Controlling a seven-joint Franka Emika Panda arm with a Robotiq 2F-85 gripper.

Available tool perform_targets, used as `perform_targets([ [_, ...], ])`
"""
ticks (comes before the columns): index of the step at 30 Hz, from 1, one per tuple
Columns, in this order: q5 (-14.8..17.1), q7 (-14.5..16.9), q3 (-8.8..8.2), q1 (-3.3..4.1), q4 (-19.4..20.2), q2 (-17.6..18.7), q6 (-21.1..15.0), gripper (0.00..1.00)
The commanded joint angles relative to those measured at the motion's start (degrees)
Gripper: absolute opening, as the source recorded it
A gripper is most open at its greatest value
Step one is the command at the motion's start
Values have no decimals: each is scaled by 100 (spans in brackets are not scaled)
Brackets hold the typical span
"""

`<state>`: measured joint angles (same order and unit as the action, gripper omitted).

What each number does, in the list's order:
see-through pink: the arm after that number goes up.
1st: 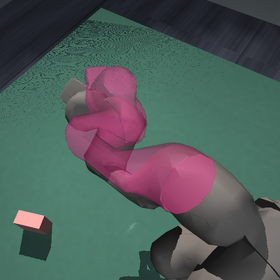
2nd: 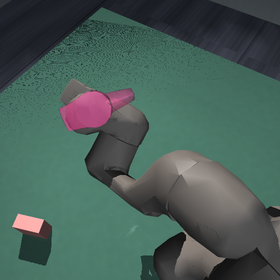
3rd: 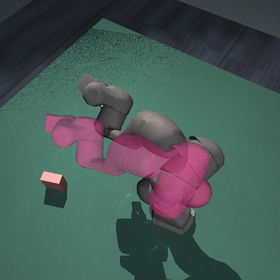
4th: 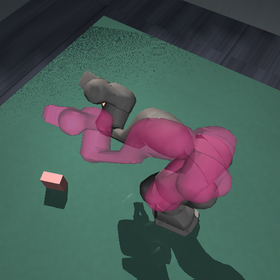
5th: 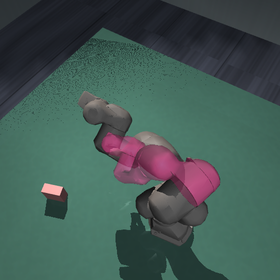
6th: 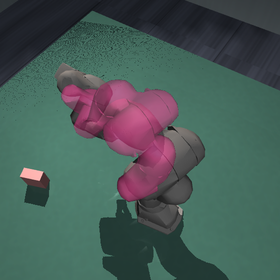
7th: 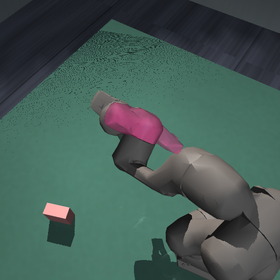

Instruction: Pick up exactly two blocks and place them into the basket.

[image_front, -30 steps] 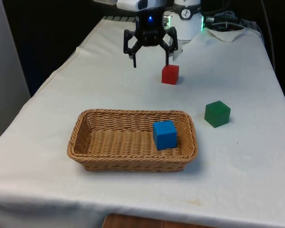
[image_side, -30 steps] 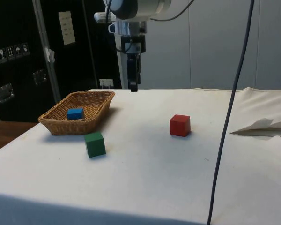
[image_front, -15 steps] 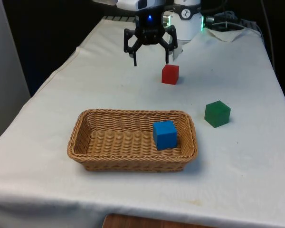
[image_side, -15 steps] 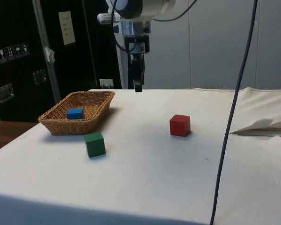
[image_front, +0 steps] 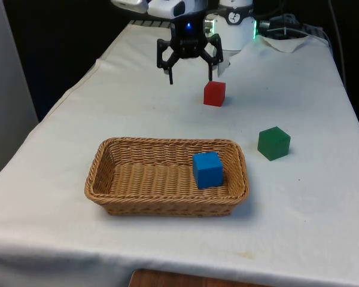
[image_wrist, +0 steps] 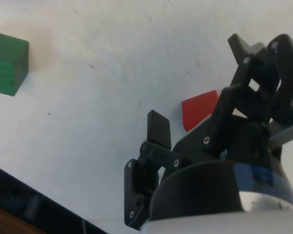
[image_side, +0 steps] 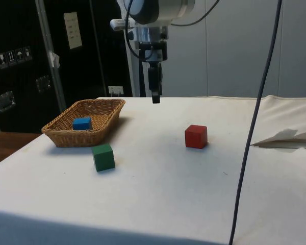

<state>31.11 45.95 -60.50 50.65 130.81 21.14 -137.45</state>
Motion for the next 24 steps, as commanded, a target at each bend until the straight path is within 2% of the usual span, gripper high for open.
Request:
perform_targets([
  [1,-69,6,-92,80,115,-109,-86,100],
  [5,-155,6,-178,126,201,-235,-97,100],
  [6,-17,29,-23,-11,23,-103,0,100],
  [7,-183,6,-189,132,218,-269,-97,100],
  [13,-367,-52,-218,120,275,-533,-132,100],
  [14,-223,-6,-52,-23,63,-395,17,100],
  [15,-384,-52,-212,115,275,-567,-143,100],
  [21,-527,-63,-212,69,332,-825,-189,100],
  [22,-361,-29,-63,-52,86,-665,11,100],
  [23,-527,-63,-212,69,332,-825,-189,100],
  [24,-544,-57,-218,63,338,-854,-189,100],
])
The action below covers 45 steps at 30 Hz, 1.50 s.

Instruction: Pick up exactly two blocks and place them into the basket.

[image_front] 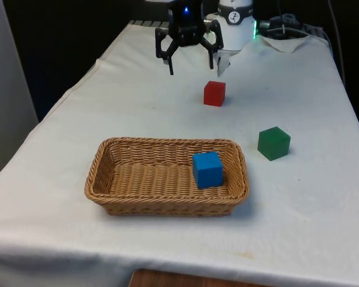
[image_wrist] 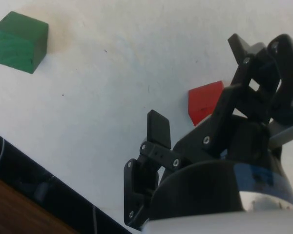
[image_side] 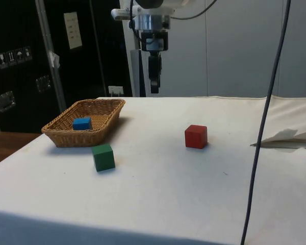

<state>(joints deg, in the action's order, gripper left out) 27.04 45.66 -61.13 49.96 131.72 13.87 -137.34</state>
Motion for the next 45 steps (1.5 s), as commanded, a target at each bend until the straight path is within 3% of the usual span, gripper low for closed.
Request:
perform_targets([
  [1,-172,-29,-155,115,252,-166,-206,100],
  [8,-172,17,-103,52,258,-223,-264,100],
  [9,-52,34,-6,-40,46,-109,-46,100],
  [10,-155,17,-86,34,229,-212,-241,100],
  [17,-212,74,-97,34,218,-286,-235,100],
  [18,-63,120,0,-40,115,-201,-115,100],
  [19,-235,80,-109,34,223,-304,-241,100],
  [21,-315,74,-120,34,235,-367,-252,100],
  [25,-516,29,-126,11,258,-521,-275,100],
  [26,-350,97,-11,-69,109,-430,-120,100],
  [27,-395,80,-11,-74,109,-464,-120,100],
  [28,-602,6,-120,-6,275,-584,-281,100],
  [34,-791,-11,-109,-46,350,-728,-315,100],
  [35,-602,57,-11,-109,138,-607,-120,100],
  [36,-796,-6,-109,-52,361,-733,-321,100],
  [43,-785,-11,-74,-63,424,-705,-355,100],
  [44,-630,57,11,-120,206,-607,-126,100],
  [45,-768,-23,-57,-69,447,-693,-367,100],
])
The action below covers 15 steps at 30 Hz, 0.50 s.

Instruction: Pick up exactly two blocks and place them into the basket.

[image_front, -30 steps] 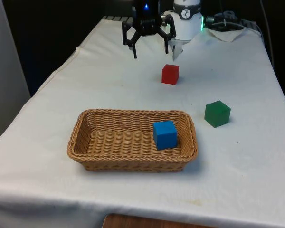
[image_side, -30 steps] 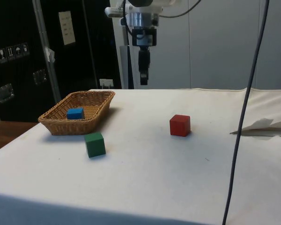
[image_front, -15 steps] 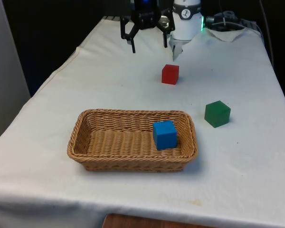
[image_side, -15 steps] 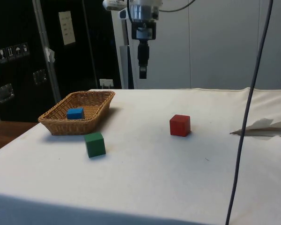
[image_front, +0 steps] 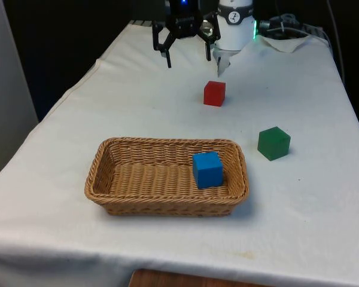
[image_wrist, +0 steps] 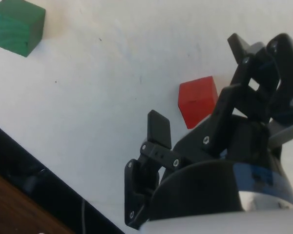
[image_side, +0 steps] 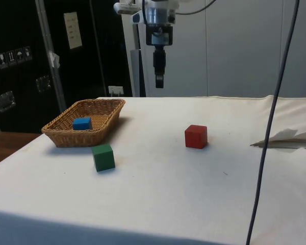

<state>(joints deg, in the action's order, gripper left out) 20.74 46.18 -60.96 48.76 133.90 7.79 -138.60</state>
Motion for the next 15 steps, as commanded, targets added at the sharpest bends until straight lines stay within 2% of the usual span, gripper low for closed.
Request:
perform_targets([
  [1,-138,-74,-74,52,229,-86,-241,100],
  [6,-74,-109,-11,17,372,-17,-447,100],
  [7,0,-46,40,-17,269,0,-286,100],
  [8,-69,-115,0,11,401,-11,-487,100],
  [15,-23,-195,52,-23,699,40,-911,100],
])
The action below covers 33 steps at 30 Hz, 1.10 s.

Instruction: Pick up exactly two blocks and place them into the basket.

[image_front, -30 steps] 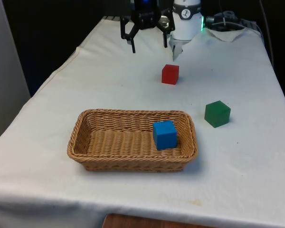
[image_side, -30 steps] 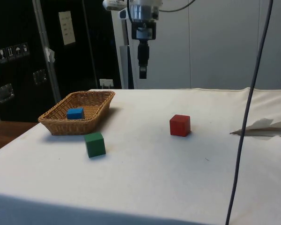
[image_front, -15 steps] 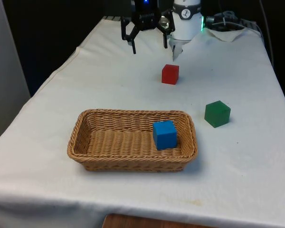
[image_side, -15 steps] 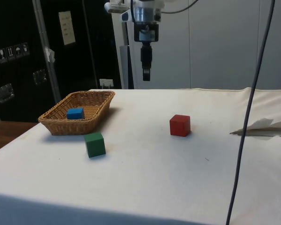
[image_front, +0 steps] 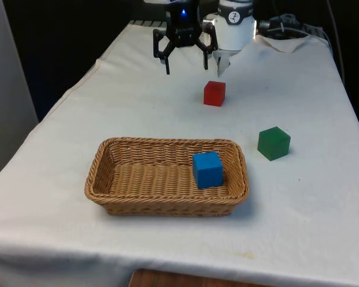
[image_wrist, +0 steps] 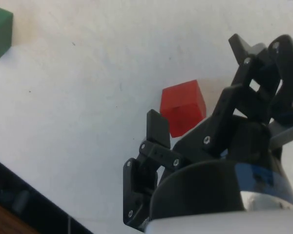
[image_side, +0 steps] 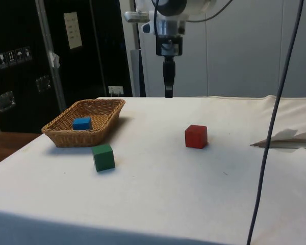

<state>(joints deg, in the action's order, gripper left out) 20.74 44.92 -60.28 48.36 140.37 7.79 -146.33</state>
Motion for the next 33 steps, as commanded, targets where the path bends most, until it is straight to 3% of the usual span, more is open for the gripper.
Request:
perform_targets([
  [1,0,0,0,0,0,0,0,100],
  [9,11,-229,52,-23,286,86,-516,100],
  [20,74,-579,109,-63,315,143,-544,100],
  [33,132,-1140,235,-172,327,292,-533,100],
])
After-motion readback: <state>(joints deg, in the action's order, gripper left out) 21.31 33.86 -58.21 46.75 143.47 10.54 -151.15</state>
